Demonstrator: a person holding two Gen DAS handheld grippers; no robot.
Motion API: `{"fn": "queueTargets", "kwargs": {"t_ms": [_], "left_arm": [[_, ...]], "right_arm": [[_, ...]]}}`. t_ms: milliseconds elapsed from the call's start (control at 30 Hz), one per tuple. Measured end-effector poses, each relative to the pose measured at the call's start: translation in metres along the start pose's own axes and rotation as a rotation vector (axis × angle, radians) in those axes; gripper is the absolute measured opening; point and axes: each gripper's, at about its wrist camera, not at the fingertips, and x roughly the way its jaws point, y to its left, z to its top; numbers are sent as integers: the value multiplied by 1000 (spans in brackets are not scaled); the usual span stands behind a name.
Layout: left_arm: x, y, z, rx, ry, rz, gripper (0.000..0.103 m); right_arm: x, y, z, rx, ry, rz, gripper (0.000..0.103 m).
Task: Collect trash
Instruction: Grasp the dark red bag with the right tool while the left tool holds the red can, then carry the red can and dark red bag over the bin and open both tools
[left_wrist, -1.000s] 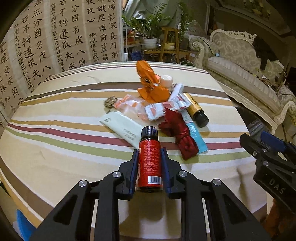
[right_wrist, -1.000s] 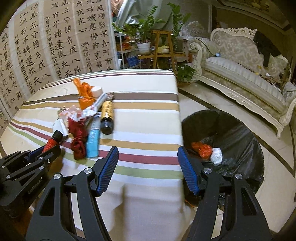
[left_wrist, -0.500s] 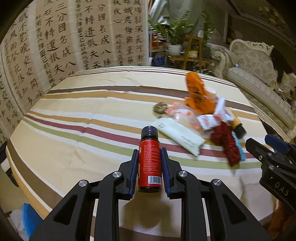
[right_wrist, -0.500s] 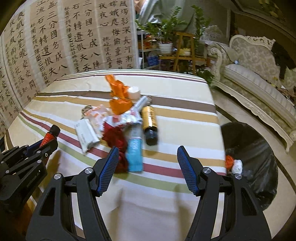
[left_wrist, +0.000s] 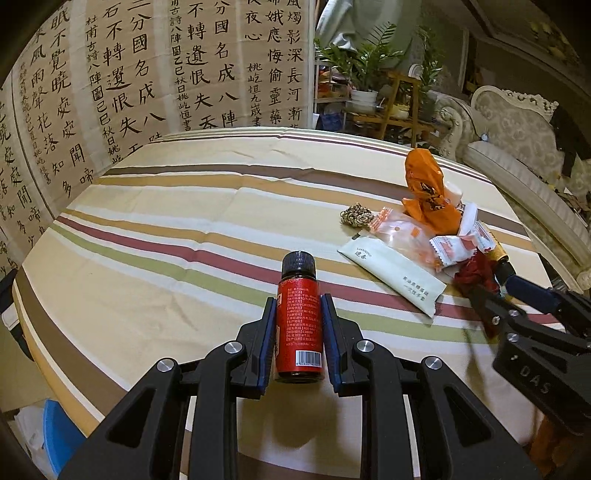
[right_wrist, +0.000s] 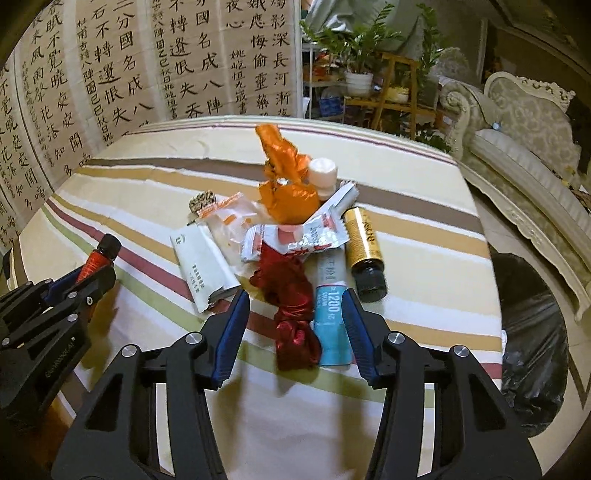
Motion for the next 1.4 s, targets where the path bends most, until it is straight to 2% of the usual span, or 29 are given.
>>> {"fn": "queueTargets", "kwargs": {"t_ms": [33, 100, 433, 633, 933, 1400], "left_arm": [[0, -1, 1, 0, 0, -1, 25], [1, -1, 0, -1, 1, -5, 25], [-6, -7, 1, 9, -11, -29, 25], [-17, -32, -1, 48, -36, -70, 25], [-28, -84, -5, 122, -53, -147, 25], [-23, -191, -4, 277, -71, -258, 25]], "right_arm": [[2, 1, -1, -2, 9, 3, 39], [5, 2, -3, -8, 22, 6, 22], [-11, -6, -6, 4, -11, 2, 22], [-35, -28, -14, 44, -52, -33, 22], [-60, -83, -29, 143, -90, -119, 22], [-76, -184, -55, 316, -112, -283, 22]]}}
